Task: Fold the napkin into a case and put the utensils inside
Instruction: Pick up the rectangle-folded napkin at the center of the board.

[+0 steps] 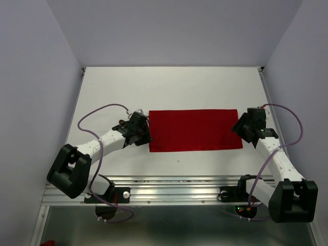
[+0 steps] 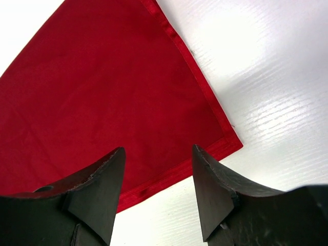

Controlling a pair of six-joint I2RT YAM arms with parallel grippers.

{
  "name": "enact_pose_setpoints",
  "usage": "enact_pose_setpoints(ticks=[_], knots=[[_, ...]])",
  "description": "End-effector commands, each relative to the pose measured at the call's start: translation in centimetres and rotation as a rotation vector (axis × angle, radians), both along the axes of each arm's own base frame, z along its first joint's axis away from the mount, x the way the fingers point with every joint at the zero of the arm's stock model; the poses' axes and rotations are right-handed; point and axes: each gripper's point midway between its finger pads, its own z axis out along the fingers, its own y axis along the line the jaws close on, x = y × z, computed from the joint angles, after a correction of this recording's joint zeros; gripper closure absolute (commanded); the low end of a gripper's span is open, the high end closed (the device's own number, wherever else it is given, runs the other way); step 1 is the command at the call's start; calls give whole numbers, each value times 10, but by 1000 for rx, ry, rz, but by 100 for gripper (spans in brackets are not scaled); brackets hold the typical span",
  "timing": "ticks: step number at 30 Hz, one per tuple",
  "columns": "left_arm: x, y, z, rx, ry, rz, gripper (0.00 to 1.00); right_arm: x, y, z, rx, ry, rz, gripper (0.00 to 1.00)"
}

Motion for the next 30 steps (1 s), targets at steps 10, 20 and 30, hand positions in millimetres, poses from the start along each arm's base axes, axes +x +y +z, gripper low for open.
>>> enact_pose_setpoints(ticks=[10, 20, 30], knots=[[-8, -9, -13, 8, 23, -15, 60, 5, -5, 2, -14, -15, -11, 39], [-6, -14, -23, 25, 42, -33, 58, 6, -7, 4, -27, -16, -12, 39], [-1, -19, -19, 18, 29, -40, 65, 4, -8, 3, -31, -17, -20, 39]])
